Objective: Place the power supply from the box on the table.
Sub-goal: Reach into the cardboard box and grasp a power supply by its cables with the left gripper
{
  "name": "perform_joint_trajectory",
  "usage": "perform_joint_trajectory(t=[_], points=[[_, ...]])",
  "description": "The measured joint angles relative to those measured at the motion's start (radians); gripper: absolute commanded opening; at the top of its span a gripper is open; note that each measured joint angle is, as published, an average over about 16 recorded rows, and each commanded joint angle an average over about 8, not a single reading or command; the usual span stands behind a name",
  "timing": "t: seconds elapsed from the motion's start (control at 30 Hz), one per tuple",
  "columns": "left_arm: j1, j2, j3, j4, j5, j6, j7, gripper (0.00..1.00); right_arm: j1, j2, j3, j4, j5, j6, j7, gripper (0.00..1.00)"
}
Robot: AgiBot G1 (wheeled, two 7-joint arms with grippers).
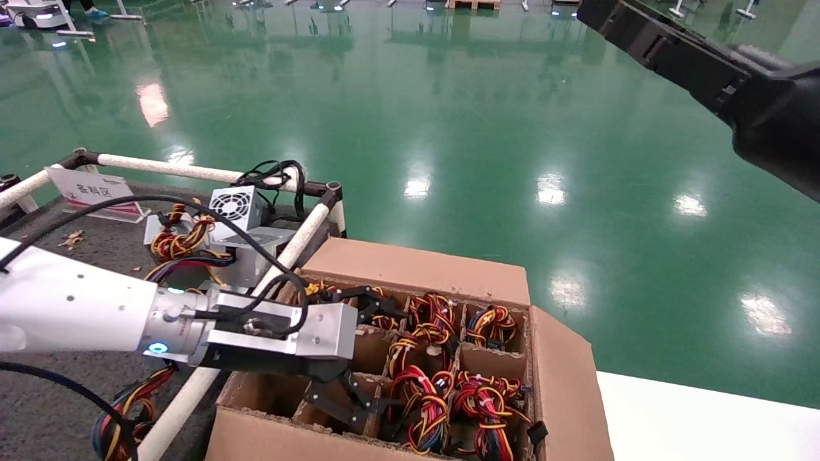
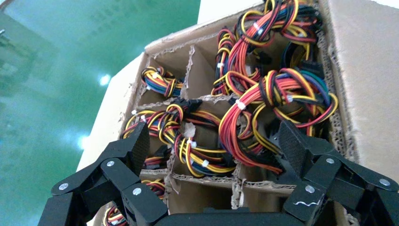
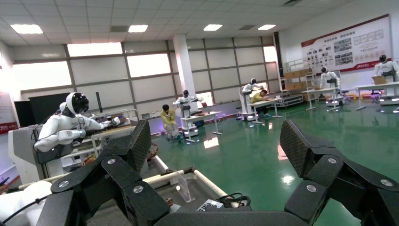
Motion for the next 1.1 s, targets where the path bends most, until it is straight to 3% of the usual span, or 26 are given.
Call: perform_joint_trajectory(t=[0.57, 0.63, 0.83, 0.9, 1.1], points=[[0.013, 0.025, 0.021, 0.032, -0.021, -0.033, 0.041, 0.99, 0.0, 0.0, 0.0, 0.0, 0.0, 0.0, 0.0, 1.0], [0.012, 0.028, 0.024, 0.035, -0.024, -0.033, 0.045, 0.82, 0.0, 0.0, 0.0, 0.0, 0.0, 0.0, 0.0, 1.0], [0.009, 0.038, 0.033, 0.048, -0.034, -0.032, 0.057, 0.07, 0.0, 0.0, 0.0, 0.0, 0.0, 0.0, 0.0, 1.0], [0.008, 0.041, 0.036, 0.054, -0.037, -0.031, 0.061, 0.0, 0.0, 0.0, 0.0, 0.0, 0.0, 0.0, 0.0, 1.0], [0.006, 0.05, 0.042, 0.071, -0.046, -0.027, 0.074, 0.0, 0.0, 0.0, 0.0, 0.0, 0.0, 0.0, 0.0, 1.0]])
